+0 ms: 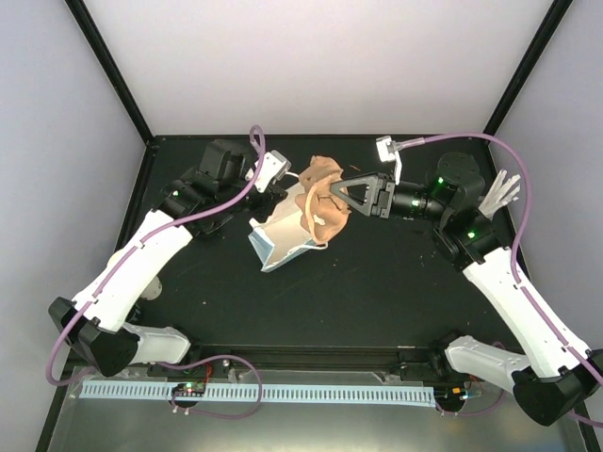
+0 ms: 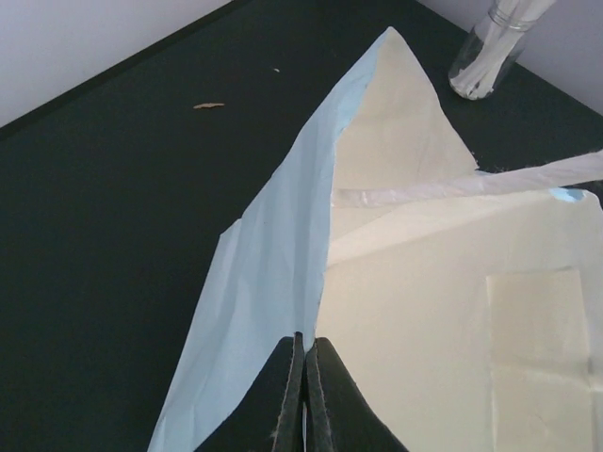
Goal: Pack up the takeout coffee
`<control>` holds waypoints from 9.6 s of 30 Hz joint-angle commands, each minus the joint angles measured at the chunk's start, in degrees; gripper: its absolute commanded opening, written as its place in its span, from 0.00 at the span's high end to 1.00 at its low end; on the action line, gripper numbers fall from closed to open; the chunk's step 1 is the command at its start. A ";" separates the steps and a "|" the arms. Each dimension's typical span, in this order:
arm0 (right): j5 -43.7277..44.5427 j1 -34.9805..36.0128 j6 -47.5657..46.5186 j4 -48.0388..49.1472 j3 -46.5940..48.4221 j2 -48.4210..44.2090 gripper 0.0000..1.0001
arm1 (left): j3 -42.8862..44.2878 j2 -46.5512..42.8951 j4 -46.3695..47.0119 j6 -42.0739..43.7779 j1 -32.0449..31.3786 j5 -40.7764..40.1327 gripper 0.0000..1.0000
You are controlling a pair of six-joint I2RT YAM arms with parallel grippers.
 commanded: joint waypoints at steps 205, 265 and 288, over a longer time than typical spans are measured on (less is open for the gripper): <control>70.12 31.53 -14.53 -29.45 -5.35 41.10 0.60 | -8.04 -4.55 14.61 -2.67 -11.94 2.46 0.98; 58.49 32.77 -34.02 -32.66 -7.43 6.19 0.15 | -4.96 -4.64 8.82 3.76 -12.05 0.41 0.98; 82.11 55.37 -46.13 -22.31 -14.31 16.24 0.65 | -14.53 -13.16 13.40 24.35 -18.84 -2.15 0.98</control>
